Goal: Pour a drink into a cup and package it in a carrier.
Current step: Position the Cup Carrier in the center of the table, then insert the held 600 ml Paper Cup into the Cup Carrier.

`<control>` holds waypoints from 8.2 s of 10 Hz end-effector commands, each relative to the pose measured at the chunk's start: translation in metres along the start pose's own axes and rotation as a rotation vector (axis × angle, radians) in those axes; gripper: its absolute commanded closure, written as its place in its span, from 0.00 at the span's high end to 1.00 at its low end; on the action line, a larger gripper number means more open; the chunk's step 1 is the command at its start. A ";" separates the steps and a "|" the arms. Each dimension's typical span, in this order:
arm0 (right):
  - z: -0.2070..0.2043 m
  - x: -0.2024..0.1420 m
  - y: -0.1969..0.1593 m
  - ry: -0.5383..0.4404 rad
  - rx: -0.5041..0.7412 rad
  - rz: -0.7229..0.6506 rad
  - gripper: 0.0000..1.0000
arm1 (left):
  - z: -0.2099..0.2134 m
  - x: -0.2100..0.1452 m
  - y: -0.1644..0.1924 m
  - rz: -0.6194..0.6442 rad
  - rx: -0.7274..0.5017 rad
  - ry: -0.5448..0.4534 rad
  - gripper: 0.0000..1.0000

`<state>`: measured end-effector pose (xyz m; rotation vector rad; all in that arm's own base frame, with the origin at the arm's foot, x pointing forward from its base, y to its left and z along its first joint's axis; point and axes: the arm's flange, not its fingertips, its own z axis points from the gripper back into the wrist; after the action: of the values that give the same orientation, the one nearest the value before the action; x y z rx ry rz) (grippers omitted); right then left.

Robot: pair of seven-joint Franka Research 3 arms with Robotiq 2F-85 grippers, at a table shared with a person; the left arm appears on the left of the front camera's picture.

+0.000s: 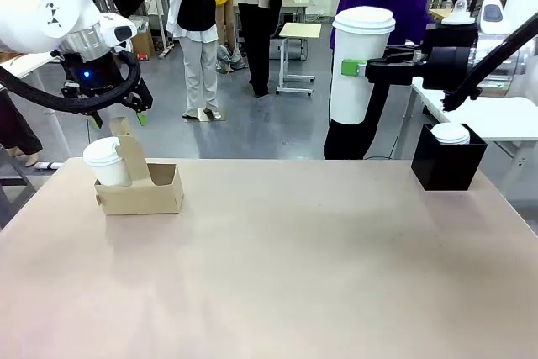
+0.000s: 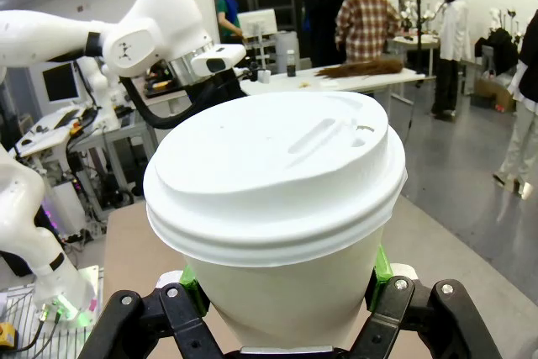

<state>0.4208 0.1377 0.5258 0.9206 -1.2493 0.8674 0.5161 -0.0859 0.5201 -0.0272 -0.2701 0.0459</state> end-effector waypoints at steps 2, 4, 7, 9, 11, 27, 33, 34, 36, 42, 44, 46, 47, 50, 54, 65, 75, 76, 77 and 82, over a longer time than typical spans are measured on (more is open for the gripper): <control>-0.002 0.003 0.001 -0.005 -0.008 0.009 0.81 | 0.001 -0.003 -0.001 0.037 0.036 0.003 1.00; -0.002 0.003 0.001 -0.005 -0.008 0.009 0.81 | -0.006 0.007 -0.002 0.085 0.053 0.030 1.00; -0.002 0.003 0.001 -0.005 -0.008 0.009 0.81 | -0.012 0.018 -0.006 0.167 0.095 0.052 0.40; -0.002 0.003 0.001 -0.005 -0.008 0.009 0.81 | -0.014 0.021 -0.006 0.193 0.099 0.049 0.00; -0.002 0.003 0.001 -0.005 -0.008 0.009 0.81 | -0.020 0.024 -0.004 0.185 0.094 0.068 0.00; -0.002 0.003 0.001 -0.005 -0.008 0.009 0.81 | 0.064 0.000 -0.083 0.156 0.071 0.109 0.02; -0.002 0.003 0.001 -0.005 -0.008 0.009 0.81 | 0.082 -0.069 -0.267 0.066 0.082 0.133 0.02; -0.002 0.003 0.001 -0.005 -0.008 0.009 0.81 | 0.076 -0.079 -0.285 0.063 0.075 0.128 0.02; -0.002 0.003 0.001 -0.005 -0.008 0.009 0.81 | 0.061 -0.098 -0.308 0.053 0.067 0.125 0.02; -0.002 0.003 0.001 -0.005 -0.008 0.009 0.81 | 0.019 -0.141 -0.323 -0.004 0.059 0.108 0.02; -0.002 0.003 0.001 -0.005 -0.008 0.009 0.81 | 0.007 -0.148 -0.321 -0.016 0.067 0.121 0.02; -0.002 0.003 0.001 -0.005 -0.008 0.009 0.81 | -0.001 -0.151 -0.319 -0.021 0.051 0.133 0.02; -0.002 0.003 0.001 -0.005 -0.008 0.009 0.81 | 0.001 -0.149 -0.314 -0.021 0.046 0.148 0.02; -0.002 0.003 0.001 -0.005 -0.008 0.009 0.81 | 0.002 -0.144 -0.329 -0.020 0.072 0.140 0.02; -0.002 0.003 0.001 -0.005 -0.008 0.009 0.81 | 0.010 -0.142 -0.323 -0.032 0.044 0.139 0.61; -0.005 -0.078 -0.056 0.051 0.481 -0.005 0.81 | 0.118 -0.123 -0.111 -0.510 -0.240 0.138 1.00; -0.041 -0.121 -0.046 -0.019 0.555 0.062 0.81 | 0.073 -0.126 -0.039 -0.604 -0.297 -0.002 1.00; -0.048 -0.130 -0.045 -0.037 0.570 0.064 0.81 | 0.070 -0.131 -0.026 -0.631 -0.319 -0.038 1.00; -0.055 -0.137 -0.042 -0.047 0.593 0.063 0.81 | 0.063 -0.138 -0.010 -0.650 -0.355 -0.066 1.00; -0.080 -0.166 -0.032 -0.079 0.719 0.024 0.81 | 0.010 -0.144 0.046 -0.646 -0.484 -0.124 1.00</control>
<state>0.4575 0.1893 0.3492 1.4757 -1.0019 1.3222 0.3715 -0.0484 0.4957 -0.3603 -0.3737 -0.6480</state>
